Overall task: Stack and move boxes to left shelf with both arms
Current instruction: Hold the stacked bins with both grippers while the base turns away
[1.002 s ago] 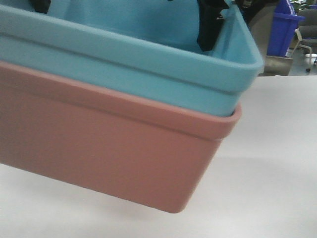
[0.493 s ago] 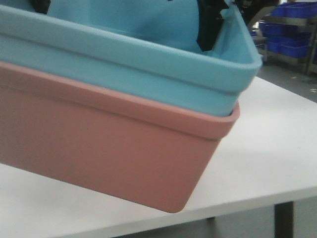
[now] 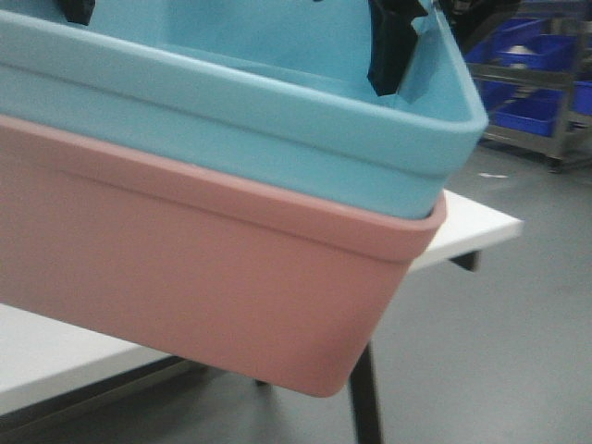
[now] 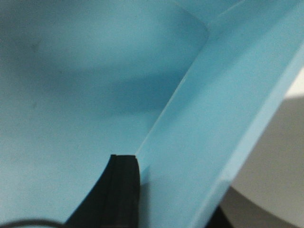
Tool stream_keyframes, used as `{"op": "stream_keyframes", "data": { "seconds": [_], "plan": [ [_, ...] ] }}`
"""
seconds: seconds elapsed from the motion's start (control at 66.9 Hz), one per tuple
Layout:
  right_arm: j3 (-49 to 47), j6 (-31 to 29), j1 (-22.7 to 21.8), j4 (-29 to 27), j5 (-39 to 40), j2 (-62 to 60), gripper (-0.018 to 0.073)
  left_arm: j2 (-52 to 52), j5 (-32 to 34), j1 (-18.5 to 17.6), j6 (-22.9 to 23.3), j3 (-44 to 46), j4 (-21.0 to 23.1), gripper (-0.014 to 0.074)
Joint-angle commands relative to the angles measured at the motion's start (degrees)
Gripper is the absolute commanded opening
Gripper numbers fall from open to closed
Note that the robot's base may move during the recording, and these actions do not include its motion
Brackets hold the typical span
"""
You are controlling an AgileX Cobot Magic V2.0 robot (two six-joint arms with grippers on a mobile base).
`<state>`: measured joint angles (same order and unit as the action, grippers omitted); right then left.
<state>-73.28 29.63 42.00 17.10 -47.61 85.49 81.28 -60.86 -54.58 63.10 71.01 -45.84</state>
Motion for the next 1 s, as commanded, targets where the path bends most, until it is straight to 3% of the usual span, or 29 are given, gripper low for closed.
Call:
{"op": "stream_keyframes", "data": {
  "seconds": [0.0,0.987],
  "plan": [
    [-3.5,-2.6,2.4,-5.5,17.0,-2.5,0.0057,-1.2,17.9,-2.0,-0.4,3.0,0.2,-0.0013],
    [-3.5,-2.6,2.4,-5.5,17.0,-2.5,0.0057,-1.2,17.9,-2.0,-0.4,3.0,0.2,-0.0013]
  ]
}}
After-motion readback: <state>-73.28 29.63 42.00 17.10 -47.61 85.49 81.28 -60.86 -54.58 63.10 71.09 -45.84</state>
